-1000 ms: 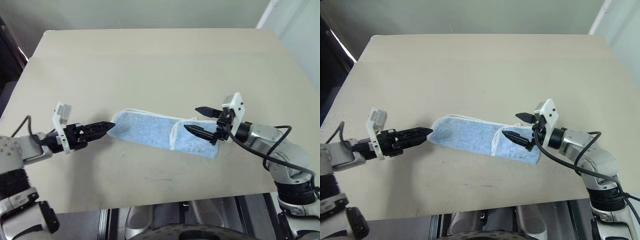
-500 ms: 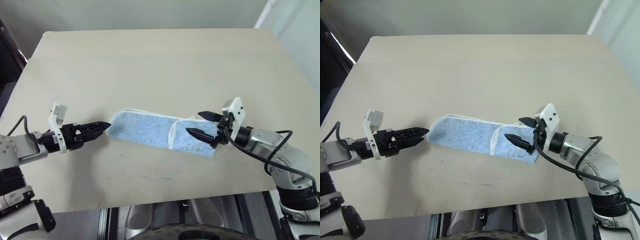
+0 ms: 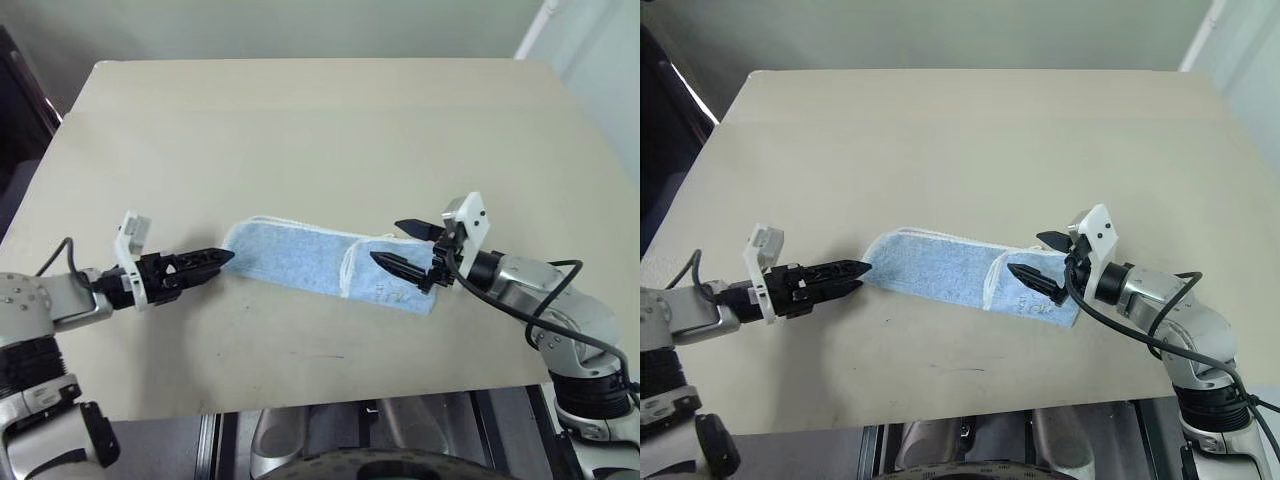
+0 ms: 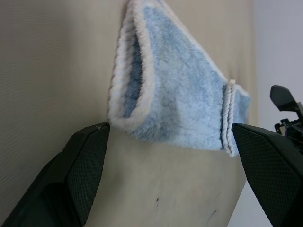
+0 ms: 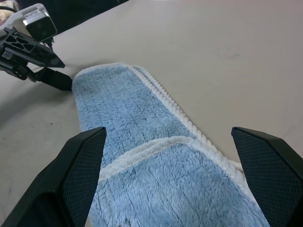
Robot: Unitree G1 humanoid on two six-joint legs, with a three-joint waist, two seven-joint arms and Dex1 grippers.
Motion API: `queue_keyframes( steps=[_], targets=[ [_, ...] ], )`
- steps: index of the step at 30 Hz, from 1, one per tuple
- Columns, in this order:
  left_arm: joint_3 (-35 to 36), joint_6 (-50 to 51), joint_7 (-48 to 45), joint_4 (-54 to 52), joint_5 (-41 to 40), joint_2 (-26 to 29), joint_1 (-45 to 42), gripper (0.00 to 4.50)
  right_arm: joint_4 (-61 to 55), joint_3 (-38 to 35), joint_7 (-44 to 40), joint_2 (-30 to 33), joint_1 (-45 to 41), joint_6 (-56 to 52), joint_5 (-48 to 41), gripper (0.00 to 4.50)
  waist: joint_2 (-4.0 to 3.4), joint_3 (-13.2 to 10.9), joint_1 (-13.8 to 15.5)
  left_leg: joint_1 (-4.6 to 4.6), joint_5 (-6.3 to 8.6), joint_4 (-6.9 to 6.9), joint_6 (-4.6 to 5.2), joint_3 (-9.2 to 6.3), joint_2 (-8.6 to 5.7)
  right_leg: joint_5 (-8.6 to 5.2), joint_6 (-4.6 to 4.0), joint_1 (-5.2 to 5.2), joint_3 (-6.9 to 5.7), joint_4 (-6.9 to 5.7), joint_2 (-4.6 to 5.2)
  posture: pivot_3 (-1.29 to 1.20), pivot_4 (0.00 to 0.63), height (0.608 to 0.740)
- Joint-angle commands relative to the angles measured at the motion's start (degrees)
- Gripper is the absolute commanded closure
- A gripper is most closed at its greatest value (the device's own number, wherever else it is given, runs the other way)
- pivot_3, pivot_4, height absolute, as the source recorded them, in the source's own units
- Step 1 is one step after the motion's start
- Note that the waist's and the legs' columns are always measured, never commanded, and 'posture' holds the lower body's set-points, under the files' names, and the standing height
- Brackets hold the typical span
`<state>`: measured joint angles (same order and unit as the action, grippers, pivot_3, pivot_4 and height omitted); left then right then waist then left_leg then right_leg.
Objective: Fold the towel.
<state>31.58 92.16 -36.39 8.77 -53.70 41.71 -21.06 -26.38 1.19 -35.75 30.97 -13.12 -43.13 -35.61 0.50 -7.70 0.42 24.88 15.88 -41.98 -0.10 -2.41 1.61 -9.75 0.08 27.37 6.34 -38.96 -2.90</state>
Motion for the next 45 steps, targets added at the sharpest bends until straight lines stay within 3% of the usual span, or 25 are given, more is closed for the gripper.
queue_keyframes(
  steps=[1, 5, 8, 19, 28, 40, 45],
  targets=[
    [-0.2, 0.3, 1.0, -0.1, -0.6, -1.1, -1.1, 0.0, -1.3, -1.1, 0.9, 0.0, -0.6, 0.4, 0.4, 0.03, 0.0, 0.0, 0.0, 0.0, 0.0, -0.01, 0.0, 0.0, 0.0, 0.0, 0.0, -0.01, 0.0, 0.0, 0.0, 0.0, 0.15, 0.703],
    [-0.1, 0.3, 1.6, 0.3, -0.2, -1.9, -1.4, 0.0, -1.7, -1.4, 1.9, 0.3, -0.2, 0.1, 0.5, 0.03, 0.0, 0.0, 0.2, -0.01, 0.0, -0.01, 0.0, 0.0, 0.0, 0.0, 0.0, -0.02, -0.01, 0.0, 0.0, 0.0, 0.15, 0.703],
    [0.2, 0.2, 1.9, 0.5, 0.3, -2.2, -1.5, 0.59, -1.7, -1.5, 2.4, 0.3, -0.1, 0.2, 0.6, 0.0, 0.01, 0.0, 0.2, -0.04, -0.01, -0.01, 0.0, 0.01, 0.0, 0.0, 0.01, -0.07, -0.01, 0.0, 0.0, 0.0, 0.15, 0.703],
    [1.1, -0.7, 1.3, 1.3, 0.6, -1.4, -1.6, 4.44, -1.4, -1.4, 2.5, 0.4, -0.2, 0.1, 0.7, 0.0, 0.06, 0.0, -0.1, -0.03, -0.01, 0.03, -0.02, 0.02, 0.01, 0.0, 0.02, -0.02, -0.01, 0.0, -0.01, 0.0, 0.15, 0.703],
    [-0.9, -5.8, -0.8, 0.4, 1.6, 1.2, -1.6, 4.48, -1.0, -1.0, 1.0, 0.7, -0.8, 0.1, 0.4, 0.0, 0.06, 0.0, -0.1, -0.03, -0.01, 0.03, -0.02, 0.01, 0.01, 0.0, 0.02, 0.0, -0.01, 0.0, -0.02, 0.0, 0.15, 0.703],
    [-17.9, -19.4, -16.2, -12.4, 2.3, 6.4, -6.0, 4.48, -2.5, -2.1, -0.2, 2.0, 0.1, -0.3, -0.8, 0.0, 0.09, 0.0, -0.1, 0.06, 0.01, 0.01, -0.02, 0.01, 0.01, -0.01, 0.03, 0.06, 0.01, 0.01, -0.02, 0.0, 0.15, 0.703],
    [-24.7, -21.2, -20.9, -14.1, 1.3, 4.4, -9.6, 4.48, -3.6, -3.6, 0.6, 2.4, 0.7, -0.8, -1.3, 0.0, 0.09, 0.0, 0.0, 0.09, 0.02, 0.02, -0.02, -0.01, 0.01, -0.02, 0.04, 0.08, 0.0, 0.01, -0.02, 0.0, 0.15, 0.703]
  ],
)
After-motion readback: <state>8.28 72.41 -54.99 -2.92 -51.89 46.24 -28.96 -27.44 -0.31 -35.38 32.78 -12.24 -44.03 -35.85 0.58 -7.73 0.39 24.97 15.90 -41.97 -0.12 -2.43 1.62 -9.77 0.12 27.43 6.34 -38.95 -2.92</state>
